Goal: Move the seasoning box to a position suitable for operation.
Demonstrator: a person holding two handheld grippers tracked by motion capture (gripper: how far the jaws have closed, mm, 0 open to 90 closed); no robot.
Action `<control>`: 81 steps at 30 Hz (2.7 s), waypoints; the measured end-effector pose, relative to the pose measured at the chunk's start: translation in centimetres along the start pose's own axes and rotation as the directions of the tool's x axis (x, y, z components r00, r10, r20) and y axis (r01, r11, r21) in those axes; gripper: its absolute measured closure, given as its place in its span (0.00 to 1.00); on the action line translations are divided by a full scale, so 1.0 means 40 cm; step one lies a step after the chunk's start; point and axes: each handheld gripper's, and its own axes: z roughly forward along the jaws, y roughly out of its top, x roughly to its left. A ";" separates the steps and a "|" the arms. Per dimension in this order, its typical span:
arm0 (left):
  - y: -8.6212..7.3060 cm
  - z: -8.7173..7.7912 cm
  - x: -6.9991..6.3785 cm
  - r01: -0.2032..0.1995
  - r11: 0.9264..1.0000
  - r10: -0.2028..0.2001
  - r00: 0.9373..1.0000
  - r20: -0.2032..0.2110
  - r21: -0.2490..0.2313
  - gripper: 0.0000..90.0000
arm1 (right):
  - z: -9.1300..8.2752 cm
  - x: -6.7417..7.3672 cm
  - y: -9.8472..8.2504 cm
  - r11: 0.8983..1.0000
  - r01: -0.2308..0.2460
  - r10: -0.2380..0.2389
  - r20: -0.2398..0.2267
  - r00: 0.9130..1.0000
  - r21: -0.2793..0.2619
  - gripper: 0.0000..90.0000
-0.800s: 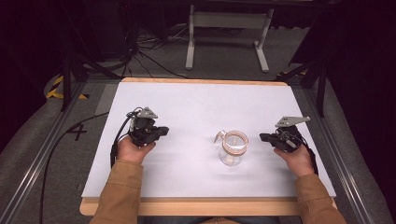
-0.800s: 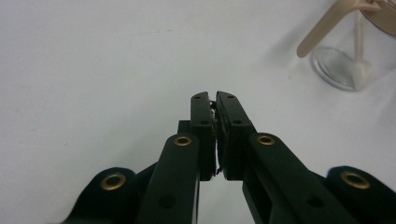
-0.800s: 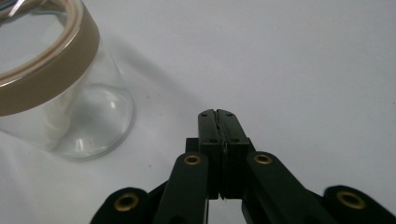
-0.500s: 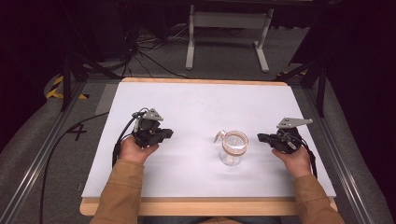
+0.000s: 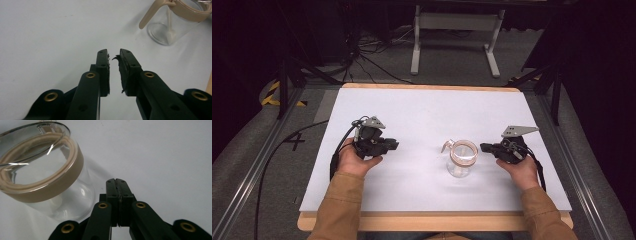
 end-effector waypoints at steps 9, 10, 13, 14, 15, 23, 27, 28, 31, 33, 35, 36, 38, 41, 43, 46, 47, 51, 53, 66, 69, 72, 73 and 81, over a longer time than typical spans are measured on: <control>-0.002 -0.013 -0.007 -0.004 1.000 0.004 1.000 0.014 -0.019 0.78 | 0.039 0.011 0.005 1.000 0.006 -0.006 -0.020 1.000 0.005 1.00; -0.003 -0.013 -0.007 -0.001 1.000 0.001 1.000 0.009 -0.020 0.78 | 0.042 0.014 0.006 1.000 0.012 -0.012 -0.025 1.000 0.005 1.00; -0.005 -0.016 -0.005 -0.007 1.000 0.007 1.000 -0.005 -0.025 0.78 | 0.053 0.024 0.009 0.999 0.031 -0.031 -0.044 0.999 0.018 1.00; -0.006 -0.016 -0.005 -0.007 1.000 0.007 1.000 -0.005 -0.029 0.78 | 0.057 0.027 0.009 0.999 0.043 -0.042 -0.048 0.998 0.022 1.00; -0.006 -0.016 -0.005 -0.007 1.000 0.007 1.000 -0.005 -0.029 0.78 | 0.057 0.027 0.009 0.999 0.043 -0.042 -0.048 0.998 0.022 1.00; -0.003 -0.015 -0.003 -0.053 0.999 0.053 0.998 -0.042 0.008 0.81 | 0.061 0.040 0.008 0.998 0.043 -0.041 -0.056 0.998 0.035 1.00; 0.002 -0.015 -0.003 -0.054 0.999 0.054 0.998 -0.044 0.006 0.84 | 0.057 0.056 0.010 0.997 0.064 -0.061 -0.068 0.996 0.040 1.00; 0.003 -0.016 -0.002 -0.054 0.999 0.054 0.998 -0.044 0.006 0.85 | 0.057 0.061 0.010 0.997 0.070 -0.067 -0.065 0.996 0.045 1.00; 0.007 -0.016 0.001 -0.046 0.999 0.046 0.999 -0.026 -0.005 0.88 | 0.053 0.070 0.009 0.996 0.082 -0.079 -0.070 0.994 0.046 1.00; 0.010 -0.015 0.001 -0.053 0.999 0.053 0.998 -0.019 -0.005 0.89 | 0.049 0.075 0.008 0.996 0.079 -0.075 -0.068 0.995 0.047 1.00; 0.014 -0.011 -0.001 -0.050 0.999 0.050 0.999 -0.007 -0.002 0.89 | 0.046 0.078 0.006 0.995 0.081 -0.077 -0.062 0.995 0.055 1.00; 0.015 -0.007 -0.004 -0.050 0.999 0.050 0.999 -0.005 -0.005 0.89 | 0.044 0.079 0.004 0.995 0.075 -0.072 -0.059 0.996 0.060 1.00; 0.020 -0.002 -0.007 -0.055 0.998 0.055 0.998 0.002 0.011 0.89 | 0.042 0.077 0.000 0.995 0.071 -0.067 -0.060 0.996 0.065 1.00; 0.025 0.004 -0.008 -0.070 0.997 0.070 0.998 0.004 0.020 0.90 | 0.038 0.078 -0.004 0.996 0.062 -0.058 -0.058 0.997 0.070 1.00; 0.029 0.008 -0.010 -0.068 0.998 0.068 0.998 0.010 0.018 0.90 | 0.035 0.081 -0.007 0.995 0.061 -0.057 -0.059 0.997 0.075 1.00; 0.034 0.015 -0.013 -0.069 0.997 0.069 0.997 0.017 0.016 0.90 | 0.030 0.085 -0.013 0.995 0.057 -0.052 -0.060 0.997 0.084 1.00; 0.034 0.015 -0.013 -0.069 0.997 0.069 0.997 0.017 0.016 0.90 | 0.030 0.085 -0.013 0.995 0.057 -0.052 -0.060 0.997 0.084 1.00; 0.045 0.024 -0.018 -0.081 0.997 0.080 0.996 0.030 0.020 0.90 | 0.022 0.095 -0.023 0.993 0.060 -0.054 -0.061 0.997 0.099 1.00; 0.051 0.029 -0.021 -0.086 0.996 0.085 0.996 0.037 0.023 0.90 | 0.019 0.098 -0.025 0.993 0.061 -0.055 -0.061 0.997 0.101 1.00; 0.088 0.068 -0.031 -0.122 0.992 0.120 0.989 0.086 0.023 0.90 | 0.020 0.147 -0.049 0.984 0.089 -0.076 -0.087 0.993 0.152 1.00; 0.092 0.071 -0.031 -0.125 0.992 0.122 0.988 0.095 0.027 0.90 | 0.021 0.152 -0.050 0.984 0.095 -0.082 -0.090 0.993 0.149 1.00; 0.095 0.075 -0.033 -0.136 0.990 0.133 0.986 0.098 0.025 0.91 | 0.023 0.156 -0.053 0.984 0.094 -0.083 -0.084 0.993 0.149 1.00; 0.096 0.075 -0.034 -0.138 0.990 0.135 0.986 0.098 0.023 0.92 | 0.018 0.155 -0.053 0.986 0.102 -0.092 -0.085 0.992 0.134 1.00; 0.110 0.058 -0.037 -0.116 0.991 0.124 0.985 0.121 -0.069 0.97 | -0.036 0.117 -0.056 0.995 0.060 -0.058 -0.028 0.998 0.075 1.00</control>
